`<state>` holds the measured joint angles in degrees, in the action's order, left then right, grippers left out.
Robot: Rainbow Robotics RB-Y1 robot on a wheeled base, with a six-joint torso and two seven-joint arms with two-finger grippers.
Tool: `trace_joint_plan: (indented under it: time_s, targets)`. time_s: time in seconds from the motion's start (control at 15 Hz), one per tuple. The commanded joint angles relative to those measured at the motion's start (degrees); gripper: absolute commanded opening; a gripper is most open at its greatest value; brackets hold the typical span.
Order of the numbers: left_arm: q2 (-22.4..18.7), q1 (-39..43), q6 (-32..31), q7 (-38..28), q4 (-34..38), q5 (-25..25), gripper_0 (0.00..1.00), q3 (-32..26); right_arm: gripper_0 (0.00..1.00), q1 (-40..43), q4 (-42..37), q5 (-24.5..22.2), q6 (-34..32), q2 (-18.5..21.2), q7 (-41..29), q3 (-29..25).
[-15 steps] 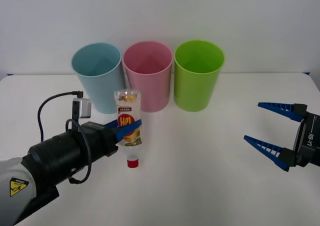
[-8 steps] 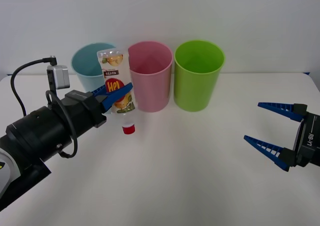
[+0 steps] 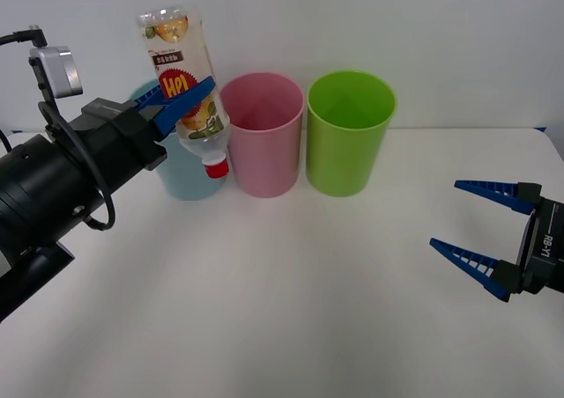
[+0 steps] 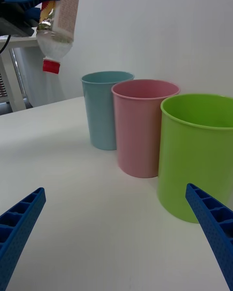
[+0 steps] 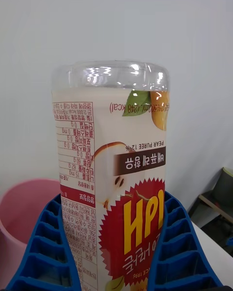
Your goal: Put cans in the blue bin and PET bottles in the pink bin and trash in the green bin.
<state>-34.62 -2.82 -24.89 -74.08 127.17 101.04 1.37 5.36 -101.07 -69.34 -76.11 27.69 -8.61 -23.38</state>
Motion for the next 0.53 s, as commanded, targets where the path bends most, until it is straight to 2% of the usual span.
trace_joint_plan:
  time_s: [0.07, 0.33, 0.53]
  targets:
    - [-0.1, -7.0, -0.1, 1.8, -4.6, -1.4, 0.00, -0.1, 1.00, 0.0, 0.0, 0.0, 0.0, 0.0, 0.0, 0.0]
    - [1.2, -18.4, 0.9, 7.4, -16.8, -1.7, 0.00, 3.1, 1.00, 0.0, 0.0, 0.0, 0.0, 0.0, 0.0, 0.0]
    - [2.1, -23.3, 1.3, 10.4, -22.8, -1.3, 0.00, 3.5, 1.00, 0.0, 0.0, 0.0, 0.0, 0.0, 0.0, 0.0]
